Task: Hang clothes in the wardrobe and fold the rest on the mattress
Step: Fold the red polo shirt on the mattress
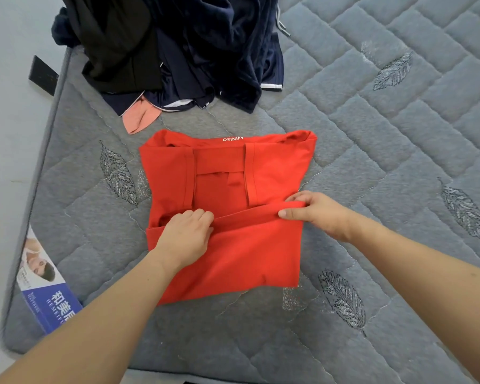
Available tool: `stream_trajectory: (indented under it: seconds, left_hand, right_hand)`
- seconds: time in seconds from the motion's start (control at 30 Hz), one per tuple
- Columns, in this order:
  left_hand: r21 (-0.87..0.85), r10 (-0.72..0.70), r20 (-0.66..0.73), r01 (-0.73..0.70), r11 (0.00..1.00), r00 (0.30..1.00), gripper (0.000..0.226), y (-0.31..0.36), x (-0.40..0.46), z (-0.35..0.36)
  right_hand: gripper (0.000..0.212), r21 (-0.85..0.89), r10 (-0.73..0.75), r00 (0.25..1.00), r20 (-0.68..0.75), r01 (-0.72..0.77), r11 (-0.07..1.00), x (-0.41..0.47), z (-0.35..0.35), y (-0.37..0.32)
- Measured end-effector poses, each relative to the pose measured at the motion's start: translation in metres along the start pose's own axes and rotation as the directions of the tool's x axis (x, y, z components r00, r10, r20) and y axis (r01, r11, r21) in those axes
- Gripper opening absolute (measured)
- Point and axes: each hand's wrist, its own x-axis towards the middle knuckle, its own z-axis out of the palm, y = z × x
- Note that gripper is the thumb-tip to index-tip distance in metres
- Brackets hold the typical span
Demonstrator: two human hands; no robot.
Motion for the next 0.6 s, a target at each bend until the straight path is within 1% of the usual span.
stream_trajectory:
  seconds: [0.07, 0.13, 0.17, 0.2, 0.23, 0.27, 0.3, 0.33, 0.37, 0.4, 0.43, 0.47, 0.5, 0.57, 0.6]
  left_hand:
    - [0.03, -0.021, 0.004, 0.021, 0.999, 1.0, 0.014, 0.003, 0.006, 0.005]
    - [0.102, -0.07, 0.046, 0.065, 0.993, 0.997, 0.022, 0.006, 0.011, 0.011]
    - [0.119, -0.117, 0.041, 0.111, 0.987, 0.992, 0.028, 0.008, 0.012, 0.013]
    - [0.09, -0.186, 0.002, 0.185, 0.979, 0.983, 0.037, 0.009, 0.011, 0.014]
    - [0.025, -0.285, -0.064, 0.287, 0.958, 0.956, 0.048, 0.011, 0.009, 0.013]
    - [-0.07, -0.418, -0.132, 0.412, 0.908, 0.899, 0.06, 0.012, 0.004, 0.012]
    - [-0.178, -0.571, -0.172, 0.545, 0.82, 0.803, 0.07, 0.011, -0.003, 0.01]
    - [-0.279, -0.712, -0.165, 0.66, 0.697, 0.682, 0.077, 0.008, -0.012, 0.008]
    - [-0.353, -0.819, -0.11, 0.748, 0.562, 0.563, 0.082, 0.004, -0.022, 0.007]
    - [-0.382, -0.879, -0.023, 0.808, 0.448, 0.476, 0.084, 0.0, -0.03, 0.007]
    - [-0.38, -0.896, 0.067, 0.842, 0.384, 0.439, 0.082, -0.003, -0.037, 0.008]
    - [-0.374, -0.885, 0.138, 0.851, 0.37, 0.445, 0.073, -0.005, -0.043, 0.01]
    - [-0.386, -0.865, 0.175, 0.841, 0.38, 0.471, 0.058, -0.006, -0.047, 0.013]
    - [-0.455, -0.826, 0.167, 0.785, 0.42, 0.538, 0.026, -0.004, -0.048, 0.015]
    - [-0.489, -0.816, 0.142, 0.756, 0.435, 0.561, 0.018, -0.003, -0.047, 0.014]
  right_hand:
    - [0.013, 0.173, 0.001, 0.995, -0.098, 0.016, 0.985, -0.001, 0.002, 0.006]
    - [0.017, 0.298, 0.056, 0.985, -0.165, -0.004, 0.954, 0.0, 0.009, 0.014]
    - [0.019, 0.317, 0.09, 0.969, -0.229, -0.013, 0.948, 0.002, 0.013, 0.019]
    - [0.024, 0.319, 0.126, 0.943, -0.307, -0.023, 0.947, 0.004, 0.018, 0.025]
    - [0.029, 0.317, 0.162, 0.911, -0.378, -0.037, 0.948, 0.007, 0.022, 0.033]
    - [0.035, 0.308, 0.206, 0.877, -0.433, -0.071, 0.949, 0.009, 0.027, 0.04]
    - [0.048, 0.292, 0.256, 0.845, -0.47, -0.125, 0.948, 0.011, 0.032, 0.046]
    - [0.062, 0.288, 0.299, 0.825, -0.479, -0.174, 0.942, 0.013, 0.035, 0.051]
    - [0.069, 0.315, 0.334, 0.82, -0.466, -0.199, 0.928, 0.014, 0.038, 0.053]
    - [0.068, 0.366, 0.36, 0.826, -0.434, -0.203, 0.908, 0.014, 0.04, 0.054]
    - [0.06, 0.42, 0.371, 0.844, -0.388, -0.197, 0.886, 0.014, 0.043, 0.052]
    - [0.051, 0.456, 0.365, 0.865, -0.345, -0.185, 0.87, 0.013, 0.045, 0.051]
    - [0.042, 0.477, 0.345, 0.883, -0.319, -0.165, 0.863, 0.013, 0.048, 0.05]
    - [0.03, 0.494, 0.283, 0.911, -0.299, -0.106, 0.863, 0.009, 0.055, 0.044]
    - [0.027, 0.493, 0.247, 0.924, -0.292, -0.076, 0.867, 0.008, 0.057, 0.041]
